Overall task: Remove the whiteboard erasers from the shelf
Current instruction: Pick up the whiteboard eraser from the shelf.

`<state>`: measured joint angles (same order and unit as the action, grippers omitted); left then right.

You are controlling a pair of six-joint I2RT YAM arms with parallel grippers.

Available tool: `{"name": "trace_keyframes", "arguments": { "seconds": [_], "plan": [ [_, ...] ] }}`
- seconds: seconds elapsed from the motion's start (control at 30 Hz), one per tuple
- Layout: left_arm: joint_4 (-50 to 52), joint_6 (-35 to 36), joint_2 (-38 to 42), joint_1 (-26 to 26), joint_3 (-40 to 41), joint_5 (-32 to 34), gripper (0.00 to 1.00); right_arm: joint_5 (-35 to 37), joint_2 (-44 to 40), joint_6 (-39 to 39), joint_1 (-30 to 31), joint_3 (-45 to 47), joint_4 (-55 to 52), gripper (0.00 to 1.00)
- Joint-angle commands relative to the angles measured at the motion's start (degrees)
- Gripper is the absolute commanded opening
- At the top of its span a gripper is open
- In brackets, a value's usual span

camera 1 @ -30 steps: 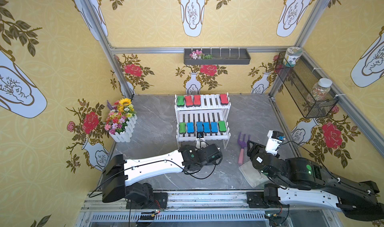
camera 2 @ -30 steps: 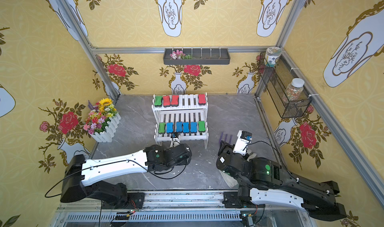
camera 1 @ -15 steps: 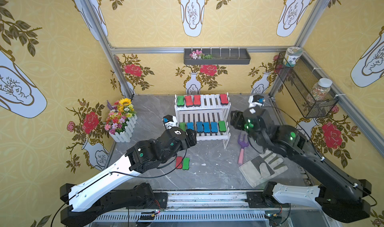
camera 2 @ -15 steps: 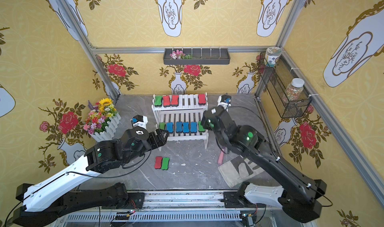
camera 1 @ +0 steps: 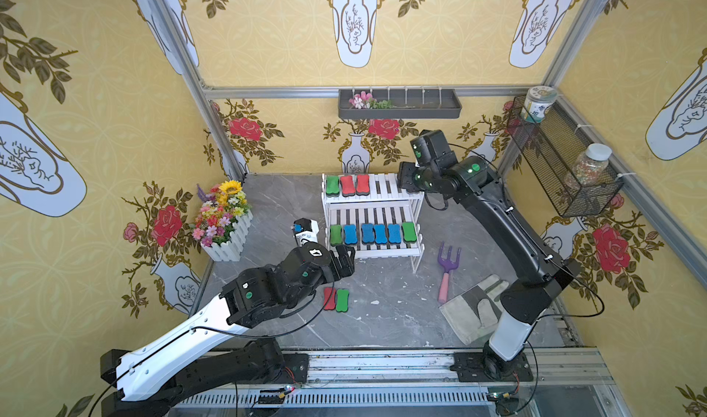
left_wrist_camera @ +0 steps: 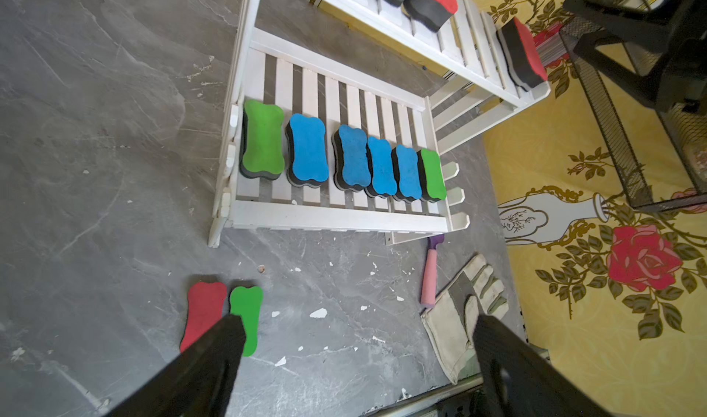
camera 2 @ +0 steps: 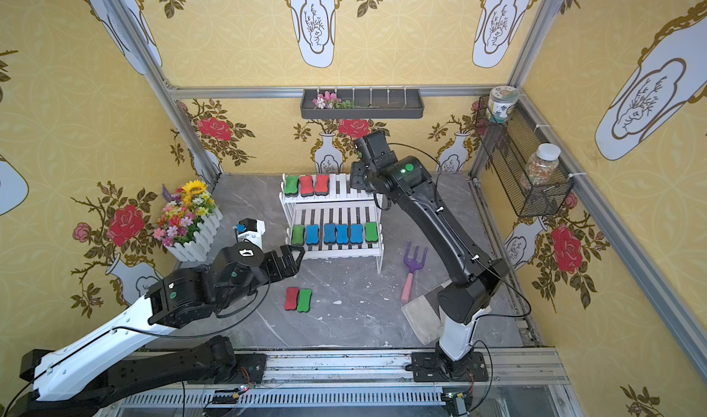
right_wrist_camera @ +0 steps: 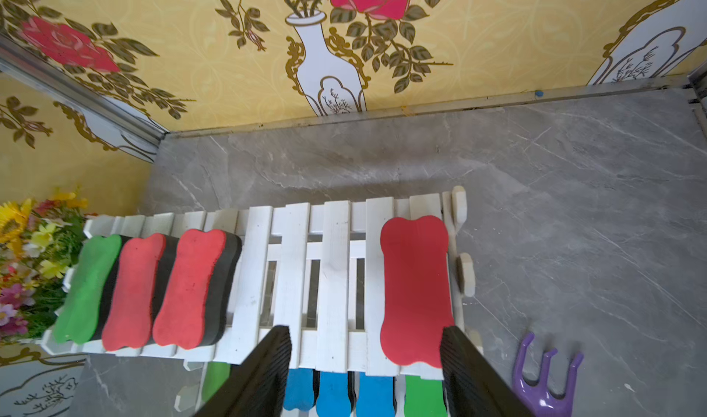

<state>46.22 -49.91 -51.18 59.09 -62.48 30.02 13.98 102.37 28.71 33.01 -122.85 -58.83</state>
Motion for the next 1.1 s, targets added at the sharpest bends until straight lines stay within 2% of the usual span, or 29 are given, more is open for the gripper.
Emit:
{"name": "trace_keyframes", "arguments": {
  "seconds": [0.0, 0.37, 1.07],
  "plan": [
    [-2.35, 2.03, 0.72, -0.12, 1.63, -1.44, 0.99, 1.64, 1.26, -1.35, 0.02, -0.42, -0.80, 0.65],
    [-2.10, 2.91, 2.48, -0.33, 2.95, -0.49, 1.00, 7.88, 4.56, -2.96, 0.30, -3.28, -2.57, 0.64],
    [-2.10, 2.63, 2.66, -1.42, 4.01, -0.84, 1.00, 9.53, 7.72, -2.52, 0.27, -2.60, -4.06, 0.52]
  ]
}}
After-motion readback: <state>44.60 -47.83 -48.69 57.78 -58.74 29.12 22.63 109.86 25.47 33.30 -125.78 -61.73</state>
